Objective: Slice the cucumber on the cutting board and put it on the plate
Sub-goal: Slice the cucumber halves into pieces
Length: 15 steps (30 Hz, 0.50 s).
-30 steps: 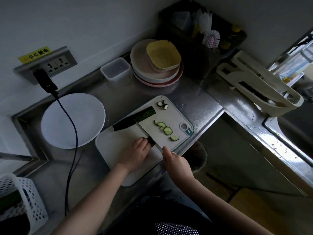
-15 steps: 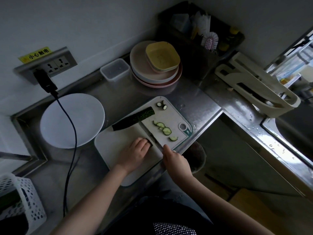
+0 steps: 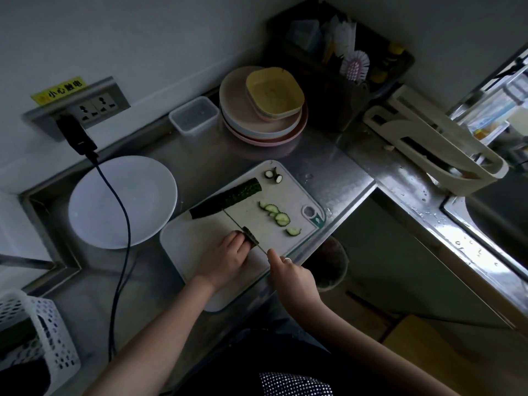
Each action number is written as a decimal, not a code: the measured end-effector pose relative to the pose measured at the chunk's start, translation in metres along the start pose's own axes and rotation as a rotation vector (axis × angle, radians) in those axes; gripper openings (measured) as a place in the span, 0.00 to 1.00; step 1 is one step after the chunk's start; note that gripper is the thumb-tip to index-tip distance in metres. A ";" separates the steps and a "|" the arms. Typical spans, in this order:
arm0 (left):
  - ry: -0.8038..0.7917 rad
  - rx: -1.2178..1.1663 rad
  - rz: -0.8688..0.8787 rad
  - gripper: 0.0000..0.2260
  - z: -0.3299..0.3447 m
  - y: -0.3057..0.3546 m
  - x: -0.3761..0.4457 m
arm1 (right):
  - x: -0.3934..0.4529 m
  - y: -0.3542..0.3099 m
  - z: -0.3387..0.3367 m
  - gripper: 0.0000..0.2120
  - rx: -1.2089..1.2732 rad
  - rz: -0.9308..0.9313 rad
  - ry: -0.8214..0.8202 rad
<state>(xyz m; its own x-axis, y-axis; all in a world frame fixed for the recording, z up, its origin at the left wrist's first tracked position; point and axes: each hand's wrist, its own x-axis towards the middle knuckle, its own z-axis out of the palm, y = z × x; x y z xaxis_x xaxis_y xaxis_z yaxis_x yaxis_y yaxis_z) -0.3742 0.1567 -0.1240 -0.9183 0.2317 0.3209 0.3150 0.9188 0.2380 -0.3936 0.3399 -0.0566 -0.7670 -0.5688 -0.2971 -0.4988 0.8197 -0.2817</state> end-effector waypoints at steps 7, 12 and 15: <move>0.044 -0.047 0.035 0.13 0.000 -0.001 0.001 | 0.003 0.000 0.001 0.16 -0.005 0.022 -0.031; 0.075 -0.025 0.044 0.13 -0.001 0.000 0.002 | 0.004 0.000 0.000 0.15 0.004 0.035 -0.035; 0.067 -0.005 0.052 0.13 0.000 -0.001 -0.001 | 0.006 0.000 -0.002 0.08 0.041 0.047 -0.013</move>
<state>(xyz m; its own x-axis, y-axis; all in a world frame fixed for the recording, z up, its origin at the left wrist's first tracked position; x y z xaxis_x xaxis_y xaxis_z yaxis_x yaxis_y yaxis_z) -0.3738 0.1554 -0.1247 -0.8827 0.2571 0.3933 0.3632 0.9044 0.2238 -0.3985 0.3367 -0.0564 -0.7837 -0.5306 -0.3230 -0.4451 0.8424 -0.3038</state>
